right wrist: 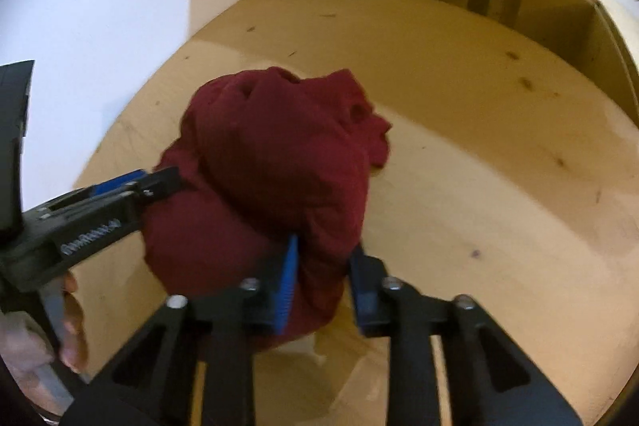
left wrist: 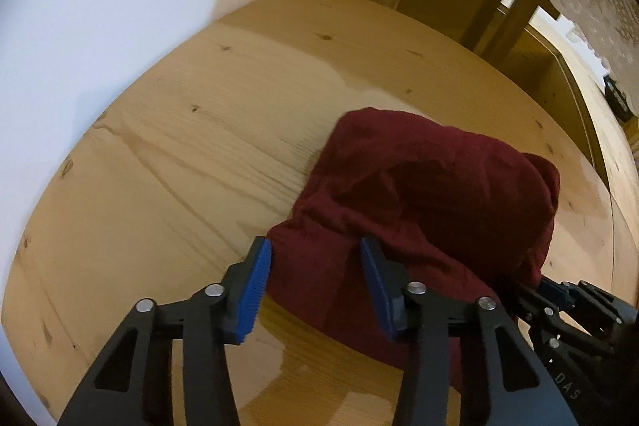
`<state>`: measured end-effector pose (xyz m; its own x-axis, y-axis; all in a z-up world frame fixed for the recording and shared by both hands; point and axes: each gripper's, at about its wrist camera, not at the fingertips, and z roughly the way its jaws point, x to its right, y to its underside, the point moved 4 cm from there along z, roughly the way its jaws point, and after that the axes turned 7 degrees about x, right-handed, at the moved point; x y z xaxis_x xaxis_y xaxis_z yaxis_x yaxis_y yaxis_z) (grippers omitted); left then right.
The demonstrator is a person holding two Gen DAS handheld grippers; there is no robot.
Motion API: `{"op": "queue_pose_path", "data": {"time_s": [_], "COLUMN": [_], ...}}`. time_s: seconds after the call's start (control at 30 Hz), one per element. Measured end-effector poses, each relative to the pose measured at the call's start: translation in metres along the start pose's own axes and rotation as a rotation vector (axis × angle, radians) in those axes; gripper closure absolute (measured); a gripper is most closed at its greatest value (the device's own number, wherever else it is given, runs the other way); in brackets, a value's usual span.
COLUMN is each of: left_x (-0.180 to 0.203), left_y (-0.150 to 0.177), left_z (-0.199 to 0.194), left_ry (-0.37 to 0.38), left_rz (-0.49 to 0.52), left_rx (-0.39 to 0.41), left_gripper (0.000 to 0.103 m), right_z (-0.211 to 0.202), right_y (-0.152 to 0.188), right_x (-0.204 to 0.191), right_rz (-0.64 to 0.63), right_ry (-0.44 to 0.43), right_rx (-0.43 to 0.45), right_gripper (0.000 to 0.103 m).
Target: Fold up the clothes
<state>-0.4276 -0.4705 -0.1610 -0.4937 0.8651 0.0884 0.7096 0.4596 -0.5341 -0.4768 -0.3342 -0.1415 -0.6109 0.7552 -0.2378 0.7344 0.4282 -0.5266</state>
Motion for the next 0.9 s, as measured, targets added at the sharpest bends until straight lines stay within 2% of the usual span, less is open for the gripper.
{"op": "queue_pose_path", "data": {"time_s": [0.03,0.07,0.17,0.3,0.47,0.63,0.73,0.9], "left_x": [0.002,0.003,0.007,0.007,0.027,0.089,0.132,0.206], "left_y": [0.001,0.002,0.004,0.015,0.044,0.1,0.144,0.225], "left_z": [-0.001,-0.002,-0.005,-0.016,-0.041,-0.084,-0.116,-0.157], "left_ry": [0.014,0.036,0.109,0.214,0.271,0.354,0.411,0.552], "left_rz": [0.003,0.003,0.003,-0.023,-0.001,0.139,0.235,0.358], "left_rx": [-0.001,-0.002,-0.005,-0.01,-0.009,-0.042,-0.057,-0.154], "left_gripper": [0.077,0.082,0.088,0.091,0.094,0.094,0.094,0.094], "right_z": [-0.002,-0.005,-0.015,-0.043,-0.099,-0.172,-0.198,-0.273], "right_y": [0.0,-0.001,0.0,0.001,0.017,0.073,0.108,0.2], "right_x": [-0.002,-0.003,-0.004,0.005,0.026,0.061,0.096,0.154], "right_rz": [-0.004,-0.012,-0.007,0.017,0.014,-0.018,-0.02,-0.004], "right_ry": [-0.01,-0.017,-0.04,-0.065,-0.078,-0.02,0.02,0.122], "right_rx": [-0.001,0.002,0.011,0.038,0.078,0.071,0.058,0.016], "right_gripper": [0.092,0.094,0.096,0.096,0.096,0.096,0.096,0.096]}}
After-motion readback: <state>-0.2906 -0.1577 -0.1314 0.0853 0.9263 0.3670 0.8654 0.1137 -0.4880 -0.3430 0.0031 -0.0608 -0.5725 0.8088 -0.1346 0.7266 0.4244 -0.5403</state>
